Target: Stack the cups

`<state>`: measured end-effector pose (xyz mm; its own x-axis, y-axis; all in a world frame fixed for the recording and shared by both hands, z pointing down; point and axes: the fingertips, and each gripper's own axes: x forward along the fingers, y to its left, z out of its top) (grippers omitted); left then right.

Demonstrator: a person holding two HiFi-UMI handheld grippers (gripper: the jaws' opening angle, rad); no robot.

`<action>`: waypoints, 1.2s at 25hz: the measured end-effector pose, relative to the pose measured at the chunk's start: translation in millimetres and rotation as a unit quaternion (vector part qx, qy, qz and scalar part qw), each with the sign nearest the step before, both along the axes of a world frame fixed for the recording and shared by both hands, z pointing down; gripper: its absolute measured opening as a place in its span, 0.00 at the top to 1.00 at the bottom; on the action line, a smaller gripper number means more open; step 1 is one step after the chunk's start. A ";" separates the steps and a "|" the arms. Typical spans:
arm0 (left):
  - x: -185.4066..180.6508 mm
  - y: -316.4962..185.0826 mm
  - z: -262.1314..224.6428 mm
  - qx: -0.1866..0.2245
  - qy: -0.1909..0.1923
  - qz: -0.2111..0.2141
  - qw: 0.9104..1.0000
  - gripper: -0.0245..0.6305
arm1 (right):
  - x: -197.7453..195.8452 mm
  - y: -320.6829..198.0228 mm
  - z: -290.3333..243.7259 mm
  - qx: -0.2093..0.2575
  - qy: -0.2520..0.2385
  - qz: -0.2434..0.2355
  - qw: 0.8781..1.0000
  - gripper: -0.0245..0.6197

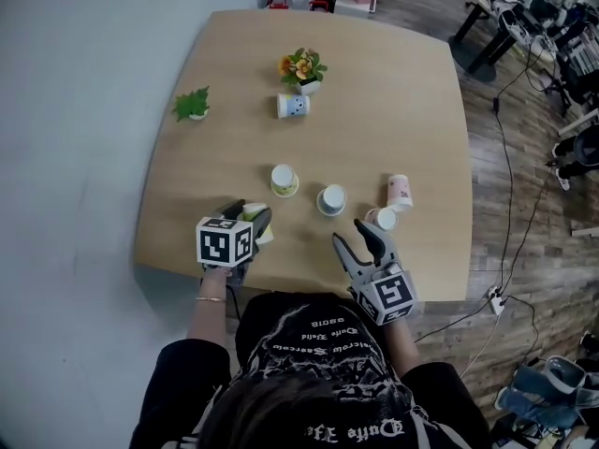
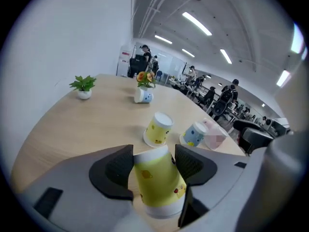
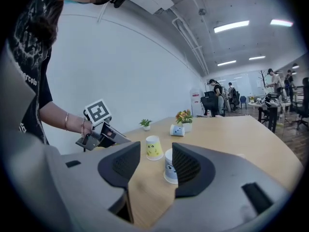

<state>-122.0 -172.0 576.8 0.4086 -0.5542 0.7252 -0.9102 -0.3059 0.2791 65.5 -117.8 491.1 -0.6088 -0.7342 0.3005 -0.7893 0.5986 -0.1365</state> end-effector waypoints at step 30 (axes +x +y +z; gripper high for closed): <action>47.5 54.3 -39.4 0.189 0.086 0.017 0.978 0.57 | -107.4 44.2 90.7 -0.165 0.037 -0.097 0.981 0.61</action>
